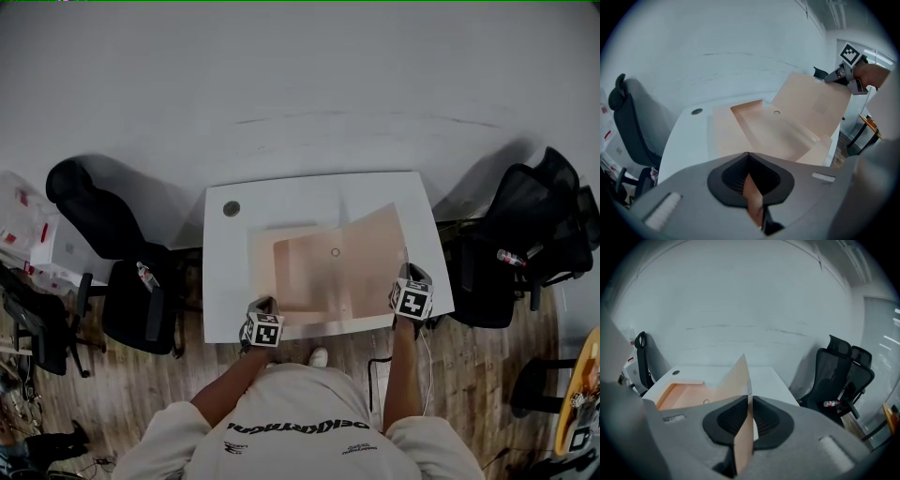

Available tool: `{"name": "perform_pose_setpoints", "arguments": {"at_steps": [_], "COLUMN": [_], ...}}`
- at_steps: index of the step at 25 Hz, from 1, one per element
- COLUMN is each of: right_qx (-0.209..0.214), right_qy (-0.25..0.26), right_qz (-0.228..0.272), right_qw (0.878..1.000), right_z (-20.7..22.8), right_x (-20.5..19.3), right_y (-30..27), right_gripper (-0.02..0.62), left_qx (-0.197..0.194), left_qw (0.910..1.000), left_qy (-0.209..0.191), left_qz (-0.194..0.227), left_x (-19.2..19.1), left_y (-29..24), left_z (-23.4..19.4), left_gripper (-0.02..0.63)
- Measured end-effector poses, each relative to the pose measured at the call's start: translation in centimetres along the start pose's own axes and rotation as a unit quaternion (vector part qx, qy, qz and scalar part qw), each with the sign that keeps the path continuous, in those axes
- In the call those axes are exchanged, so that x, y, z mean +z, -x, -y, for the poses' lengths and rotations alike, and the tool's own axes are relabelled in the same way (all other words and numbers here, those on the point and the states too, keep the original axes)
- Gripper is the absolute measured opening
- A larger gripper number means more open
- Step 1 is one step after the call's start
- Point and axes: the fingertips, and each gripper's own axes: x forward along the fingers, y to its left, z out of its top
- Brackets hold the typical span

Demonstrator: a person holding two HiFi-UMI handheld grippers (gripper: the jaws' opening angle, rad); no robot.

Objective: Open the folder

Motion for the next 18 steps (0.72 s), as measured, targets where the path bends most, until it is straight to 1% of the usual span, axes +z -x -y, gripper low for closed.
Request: {"name": "perform_pose_setpoints", "arguments": {"at_steps": [13,15,18], "right_qx": [-0.012,-0.017,-0.017], "right_qy": [0.064,0.07,0.073], "right_qz": [-0.041,-0.047,-0.047], "right_qw": [0.997,0.996,0.996], "right_z": [1.1,1.2,1.2], "right_x": [-1.0,-1.2,-1.5], "right_y": [-1.0,-1.1,-1.1], "right_gripper": [0.038,0.054,0.095], "left_qx": [0.003,0.001,-0.001], "left_qw": [1.0,1.0,1.0], "left_qy": [0.002,0.003,0.004], "left_qz": [0.0,0.0,0.0], "left_x": [0.4,0.4,0.4], "left_y": [0.0,0.0,0.0], "left_z": [-0.1,-0.1,0.0], "left_gripper": [-0.011,-0.011,-0.009]}}
